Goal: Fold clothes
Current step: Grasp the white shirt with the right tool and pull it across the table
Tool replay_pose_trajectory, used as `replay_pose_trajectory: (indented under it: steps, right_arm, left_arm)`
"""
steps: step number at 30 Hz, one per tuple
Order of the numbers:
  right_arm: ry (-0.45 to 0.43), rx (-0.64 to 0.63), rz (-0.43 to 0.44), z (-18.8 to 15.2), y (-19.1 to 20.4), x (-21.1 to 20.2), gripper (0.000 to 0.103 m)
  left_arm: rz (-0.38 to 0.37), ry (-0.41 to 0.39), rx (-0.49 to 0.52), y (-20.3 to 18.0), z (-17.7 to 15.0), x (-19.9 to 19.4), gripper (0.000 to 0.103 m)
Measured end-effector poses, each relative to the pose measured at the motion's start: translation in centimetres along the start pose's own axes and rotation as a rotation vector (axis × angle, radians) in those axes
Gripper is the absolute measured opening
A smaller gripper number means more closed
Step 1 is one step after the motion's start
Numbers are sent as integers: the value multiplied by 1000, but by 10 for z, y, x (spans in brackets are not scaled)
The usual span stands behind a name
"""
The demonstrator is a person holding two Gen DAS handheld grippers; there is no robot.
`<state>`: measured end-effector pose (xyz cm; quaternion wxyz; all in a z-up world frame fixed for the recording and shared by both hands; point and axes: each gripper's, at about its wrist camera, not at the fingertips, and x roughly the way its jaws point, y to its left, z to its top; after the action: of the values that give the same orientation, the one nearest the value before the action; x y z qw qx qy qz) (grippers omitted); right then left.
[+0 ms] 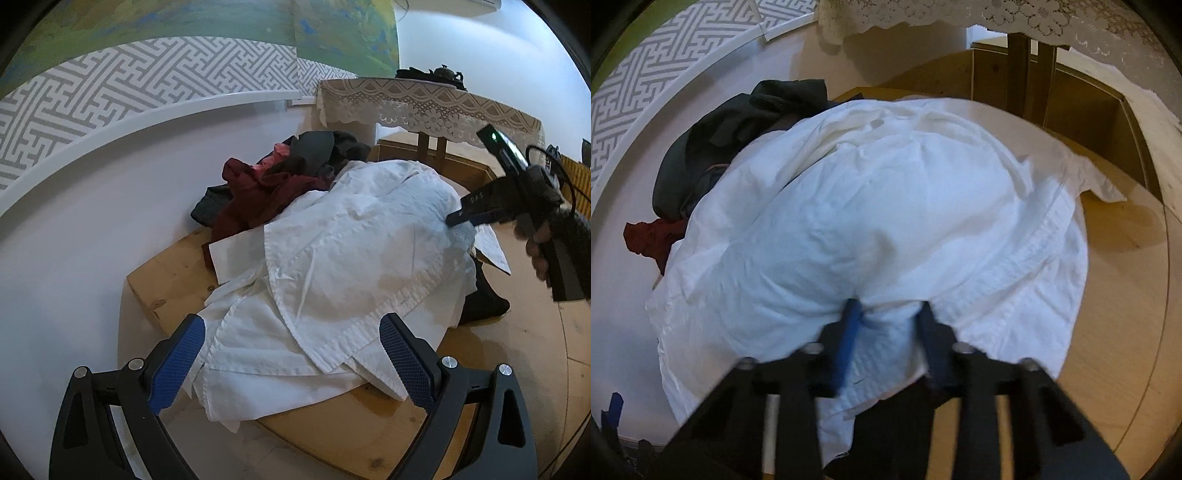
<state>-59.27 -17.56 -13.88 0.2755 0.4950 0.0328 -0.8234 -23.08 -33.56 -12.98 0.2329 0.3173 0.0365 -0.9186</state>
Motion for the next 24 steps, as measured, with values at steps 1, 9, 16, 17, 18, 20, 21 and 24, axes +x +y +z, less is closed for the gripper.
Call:
replay_pose_trajectory:
  steps: [1, 9, 16, 17, 18, 20, 21, 24]
  right_arm:
    - [-6, -10, 5, 0, 0, -5, 18]
    - [-165, -109, -8, -4, 3, -73, 2]
    - [-192, -120, -2, -14, -24, -121, 2]
    - [-205, -107, -2, -20, -32, -128, 2]
    - [-205, -104, 1, -32, -43, -137, 2]
    - [-190, -105, -12, -63, -67, -157, 2]
    - [-177, -108, -33, -84, -81, -167, 2]
    - [-125, -87, -93, -147, -120, -197, 2]
  left_arm:
    - [4, 0, 5, 0, 0, -1, 96]
    - [23, -10, -6, 3, 2, -14, 96]
    - [23, -17, 7, -2, 5, -32, 96]
    - [21, -23, 10, -4, 6, -36, 96]
    - [18, -30, 16, -5, 6, -41, 96]
    - [20, -42, 30, -7, 8, -50, 96]
    - [21, -45, 36, -8, 10, -53, 96]
    - [14, -47, 51, -14, 14, -57, 96]
